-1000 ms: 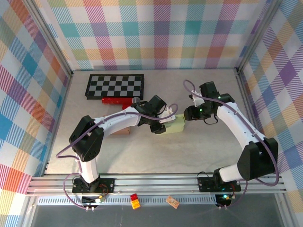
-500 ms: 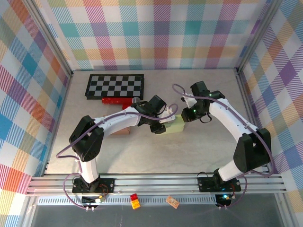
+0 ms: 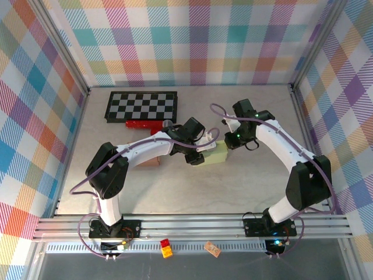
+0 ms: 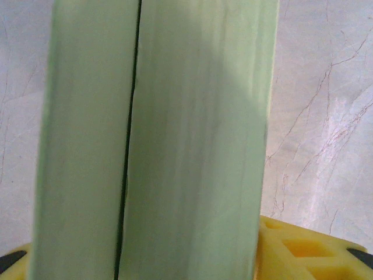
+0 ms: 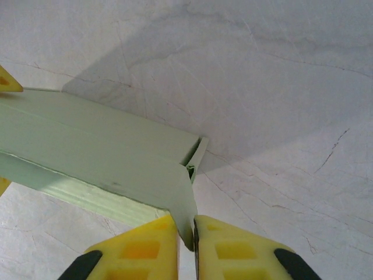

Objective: Fold the paper box

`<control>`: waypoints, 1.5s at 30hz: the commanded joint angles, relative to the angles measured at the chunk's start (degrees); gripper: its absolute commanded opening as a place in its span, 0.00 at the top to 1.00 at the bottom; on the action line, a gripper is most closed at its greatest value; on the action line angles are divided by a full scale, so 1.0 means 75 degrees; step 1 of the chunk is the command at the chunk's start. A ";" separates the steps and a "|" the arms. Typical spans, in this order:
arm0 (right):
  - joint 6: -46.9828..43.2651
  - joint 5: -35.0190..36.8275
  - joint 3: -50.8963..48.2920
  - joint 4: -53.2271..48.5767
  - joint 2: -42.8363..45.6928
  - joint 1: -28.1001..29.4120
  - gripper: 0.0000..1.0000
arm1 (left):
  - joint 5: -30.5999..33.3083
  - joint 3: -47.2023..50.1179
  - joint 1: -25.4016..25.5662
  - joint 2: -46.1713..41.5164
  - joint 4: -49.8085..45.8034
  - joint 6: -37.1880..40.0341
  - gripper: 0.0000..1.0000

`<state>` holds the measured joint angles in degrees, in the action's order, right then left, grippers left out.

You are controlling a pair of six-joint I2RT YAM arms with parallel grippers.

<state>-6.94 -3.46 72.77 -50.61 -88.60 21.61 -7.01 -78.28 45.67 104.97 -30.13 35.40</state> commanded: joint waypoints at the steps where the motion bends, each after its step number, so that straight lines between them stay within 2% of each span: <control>1: -0.0071 -0.0038 0.0269 -0.0106 -0.0101 0.0096 0.87 | -0.0085 -0.0260 0.0004 0.0148 -0.0260 0.0049 0.46; 8: 0.0077 0.0016 0.0426 -0.0270 -0.0111 0.0189 1.00 | -0.0008 -0.0260 -0.0019 0.0146 -0.0226 0.0016 0.46; 25: 0.2003 0.0141 -0.0046 -0.0117 0.0057 0.0336 1.00 | -0.0015 -0.0321 -0.0136 0.0196 -0.0201 -0.0066 0.50; 37: 0.2764 0.0609 -0.0754 0.0556 0.0468 0.0365 1.00 | 0.0289 -0.0172 -0.0196 -0.0048 -0.0017 -0.0429 0.41; 45: 0.3277 0.0470 -0.0783 0.0610 0.0452 0.0377 1.00 | 0.0205 -0.0004 -0.0203 -0.0017 -0.0004 -0.0507 0.45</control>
<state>14.92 0.01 68.12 -44.58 -85.52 24.03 -5.43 -78.91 44.69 105.56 -29.91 32.36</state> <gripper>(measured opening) 0.065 0.554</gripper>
